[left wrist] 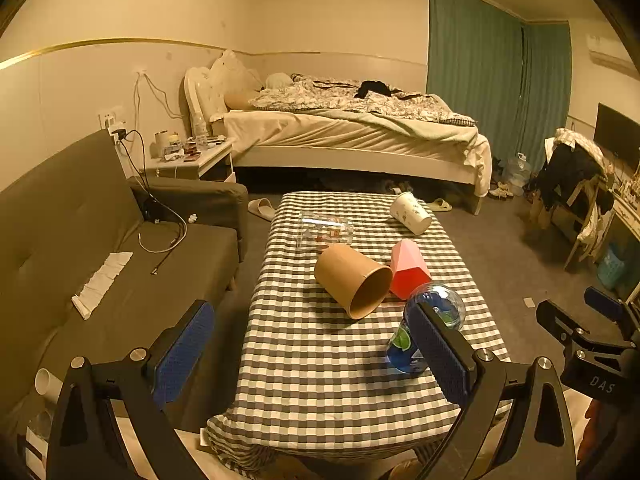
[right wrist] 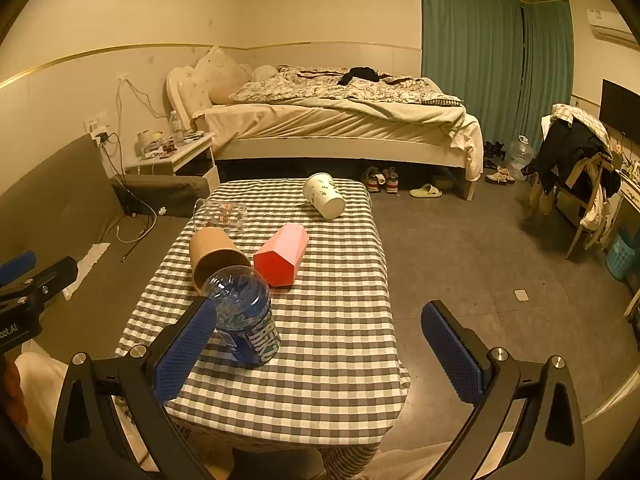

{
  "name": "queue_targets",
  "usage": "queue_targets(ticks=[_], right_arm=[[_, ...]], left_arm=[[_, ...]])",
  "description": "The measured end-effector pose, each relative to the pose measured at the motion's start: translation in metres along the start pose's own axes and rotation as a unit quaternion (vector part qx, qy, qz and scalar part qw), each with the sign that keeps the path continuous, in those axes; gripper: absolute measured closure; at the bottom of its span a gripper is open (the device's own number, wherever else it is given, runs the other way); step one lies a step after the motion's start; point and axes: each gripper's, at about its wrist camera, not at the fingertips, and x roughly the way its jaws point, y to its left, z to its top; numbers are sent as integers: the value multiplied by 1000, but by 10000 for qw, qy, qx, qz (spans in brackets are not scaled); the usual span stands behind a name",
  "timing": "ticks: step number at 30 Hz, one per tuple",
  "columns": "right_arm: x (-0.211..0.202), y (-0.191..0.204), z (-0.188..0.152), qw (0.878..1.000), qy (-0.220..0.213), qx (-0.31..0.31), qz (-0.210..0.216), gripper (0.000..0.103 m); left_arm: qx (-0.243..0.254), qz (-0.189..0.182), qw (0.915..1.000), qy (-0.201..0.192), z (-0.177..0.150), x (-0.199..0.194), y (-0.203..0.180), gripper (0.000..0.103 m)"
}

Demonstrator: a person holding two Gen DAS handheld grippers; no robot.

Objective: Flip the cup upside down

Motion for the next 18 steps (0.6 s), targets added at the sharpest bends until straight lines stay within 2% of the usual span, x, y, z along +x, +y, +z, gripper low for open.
queue_targets(ticks=[18], right_arm=[[-4, 0, -2, 10000, 24, 17, 6, 0]], left_arm=[[2, 9, 10000, 3, 0, -1, 0, 2]])
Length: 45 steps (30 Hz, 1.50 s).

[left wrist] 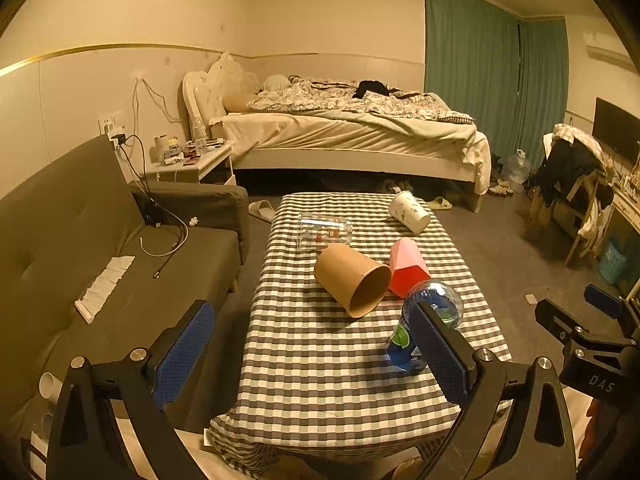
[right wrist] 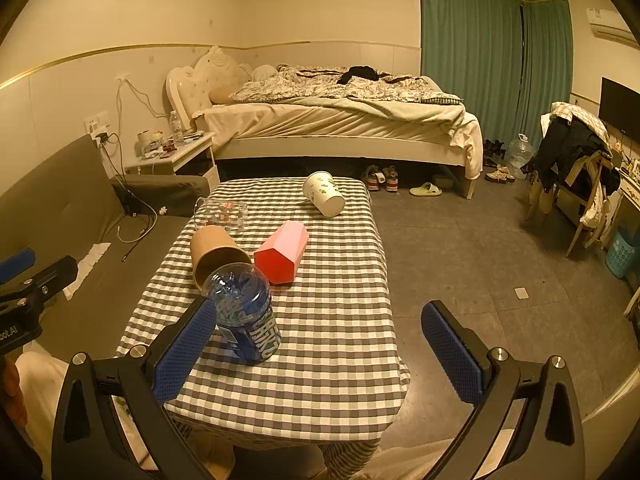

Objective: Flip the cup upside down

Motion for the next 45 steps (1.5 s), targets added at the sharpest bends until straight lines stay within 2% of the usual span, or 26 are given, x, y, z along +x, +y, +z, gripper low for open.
queue_targets(ticks=[45], right_arm=[[11, 4, -5, 9999, 144, -66, 45, 0]], left_arm=[[68, 18, 10000, 49, -1, -2, 4, 2]])
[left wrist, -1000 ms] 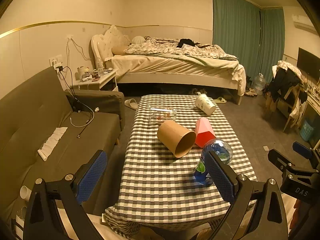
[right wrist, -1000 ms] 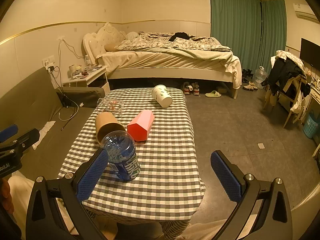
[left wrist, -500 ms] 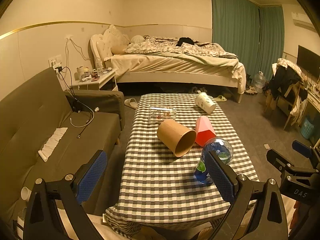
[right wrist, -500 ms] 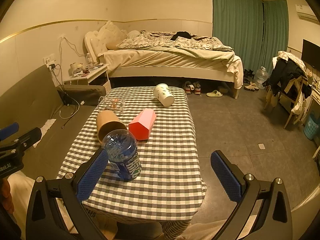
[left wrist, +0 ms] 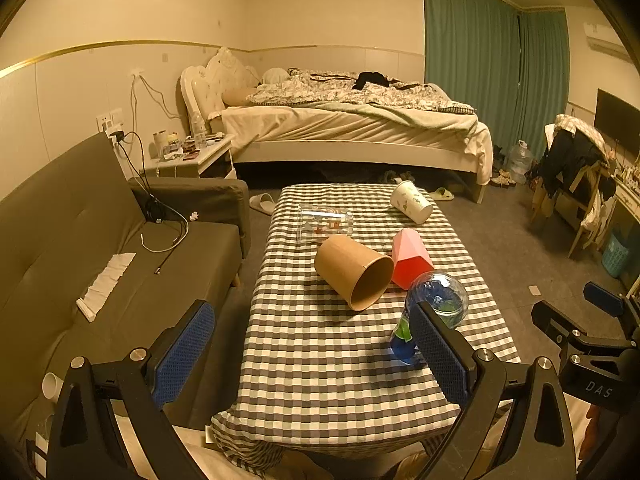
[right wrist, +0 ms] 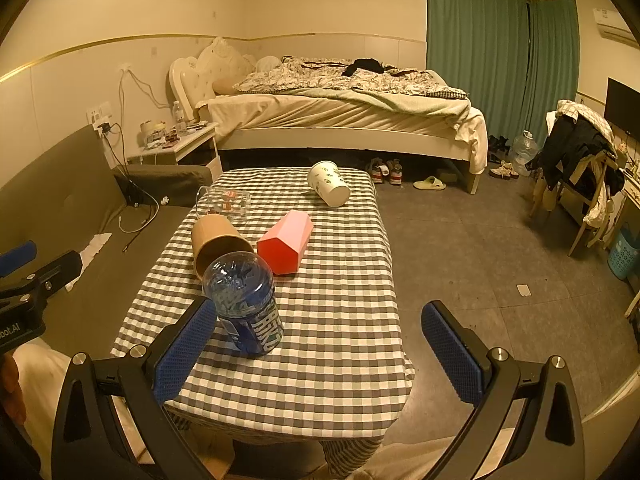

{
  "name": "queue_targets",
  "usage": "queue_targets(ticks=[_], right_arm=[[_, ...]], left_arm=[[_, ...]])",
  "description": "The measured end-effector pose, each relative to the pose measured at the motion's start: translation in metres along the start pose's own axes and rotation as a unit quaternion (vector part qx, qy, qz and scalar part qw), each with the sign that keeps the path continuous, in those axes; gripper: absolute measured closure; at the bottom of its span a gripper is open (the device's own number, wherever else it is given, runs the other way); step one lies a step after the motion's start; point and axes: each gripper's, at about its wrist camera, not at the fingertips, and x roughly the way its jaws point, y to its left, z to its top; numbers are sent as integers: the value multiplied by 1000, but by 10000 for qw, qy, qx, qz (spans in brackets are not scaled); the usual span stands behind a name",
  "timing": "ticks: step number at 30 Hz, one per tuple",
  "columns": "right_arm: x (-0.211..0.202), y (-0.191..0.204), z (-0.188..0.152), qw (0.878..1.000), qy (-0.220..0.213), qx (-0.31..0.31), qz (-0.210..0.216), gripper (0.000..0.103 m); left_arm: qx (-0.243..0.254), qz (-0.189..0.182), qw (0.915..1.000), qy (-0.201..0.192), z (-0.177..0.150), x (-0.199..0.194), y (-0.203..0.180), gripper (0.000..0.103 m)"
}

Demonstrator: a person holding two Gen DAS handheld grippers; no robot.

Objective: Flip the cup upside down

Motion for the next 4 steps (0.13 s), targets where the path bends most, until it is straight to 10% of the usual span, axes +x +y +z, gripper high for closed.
queue_targets(ticks=[4], right_arm=[[0, 0, -1, 10000, 8, 2, -8, 0]], left_arm=[[26, 22, 10000, -28, -2, 1, 0, 2]])
